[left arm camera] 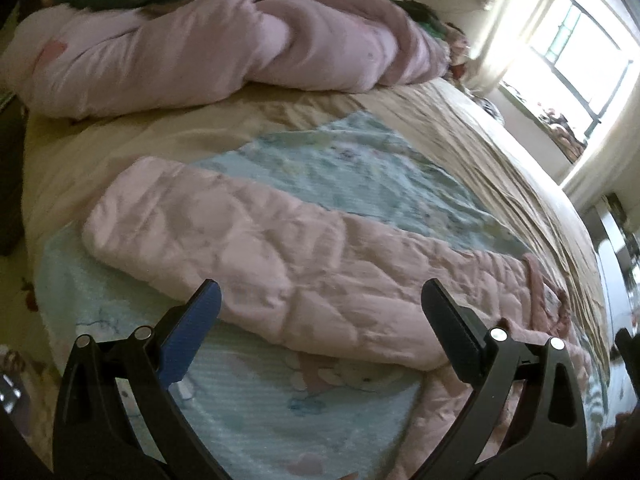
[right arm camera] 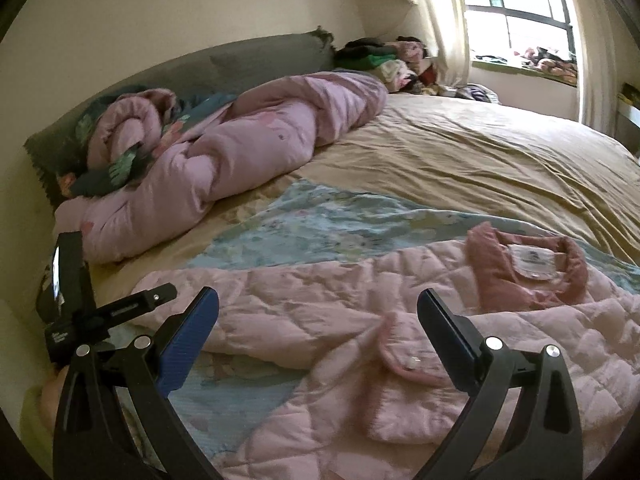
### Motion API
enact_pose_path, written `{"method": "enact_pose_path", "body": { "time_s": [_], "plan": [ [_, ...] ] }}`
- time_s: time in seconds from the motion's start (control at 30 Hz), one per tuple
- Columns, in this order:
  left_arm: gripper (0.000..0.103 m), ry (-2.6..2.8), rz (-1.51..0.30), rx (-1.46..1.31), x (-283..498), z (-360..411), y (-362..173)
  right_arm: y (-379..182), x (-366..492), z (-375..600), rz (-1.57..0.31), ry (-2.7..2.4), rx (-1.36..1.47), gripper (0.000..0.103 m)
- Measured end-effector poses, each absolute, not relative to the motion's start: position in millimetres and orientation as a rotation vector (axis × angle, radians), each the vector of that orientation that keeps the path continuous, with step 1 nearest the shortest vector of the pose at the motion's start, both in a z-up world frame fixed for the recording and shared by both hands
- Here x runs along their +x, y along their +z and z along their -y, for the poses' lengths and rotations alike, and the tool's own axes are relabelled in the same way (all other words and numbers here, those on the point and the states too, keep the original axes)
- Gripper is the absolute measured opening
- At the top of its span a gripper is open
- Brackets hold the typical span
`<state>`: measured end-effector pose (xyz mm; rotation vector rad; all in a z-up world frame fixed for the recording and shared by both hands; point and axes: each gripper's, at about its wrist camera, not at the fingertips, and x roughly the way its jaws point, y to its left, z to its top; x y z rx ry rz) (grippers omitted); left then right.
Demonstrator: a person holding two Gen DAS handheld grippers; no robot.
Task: Fold large clothes
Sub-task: 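Move the left tool to the cuff of the other sleeve, then close the left tool on the sleeve cuff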
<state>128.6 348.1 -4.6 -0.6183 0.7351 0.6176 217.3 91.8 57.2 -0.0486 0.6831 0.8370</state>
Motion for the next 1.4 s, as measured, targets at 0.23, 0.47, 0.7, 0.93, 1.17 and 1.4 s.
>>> {"method": "enact_pose_path", "body": {
  "time_s": [0.23,0.47,0.7,0.93,1.17,1.4],
  "plan": [
    [0.094,0.689,-0.743,-0.703,114.3,-372.7,-13.6,49.7,204.6,-129.3,-0.711,0.897,-0.103,0.099],
    [0.094,0.731,-0.776,-0.765,107.1,-390.5,-26.7,34.7,195.1,-166.2,-0.760,0.951,-0.161,0.099],
    [0.094,0.787,-0.790,-0.865,93.5,-417.5,-42.3,26.1,183.1,-195.5,-0.775,1.003,-0.200,0.099],
    [0.094,0.819,-0.833,-0.979,87.6,-442.7,-69.2,22.3,186.4,-200.2,-0.792,1.008,-0.174,0.099],
    [0.094,0.793,-0.799,-1.178,87.9,-468.2,-103.2,17.1,196.4,-183.5,-0.806,0.982,-0.141,0.099],
    [0.094,0.802,-0.693,-1.183,87.4,-482.0,-103.8,10.9,222.1,-149.0,-0.829,0.900,-0.055,0.099]
  ]
}}
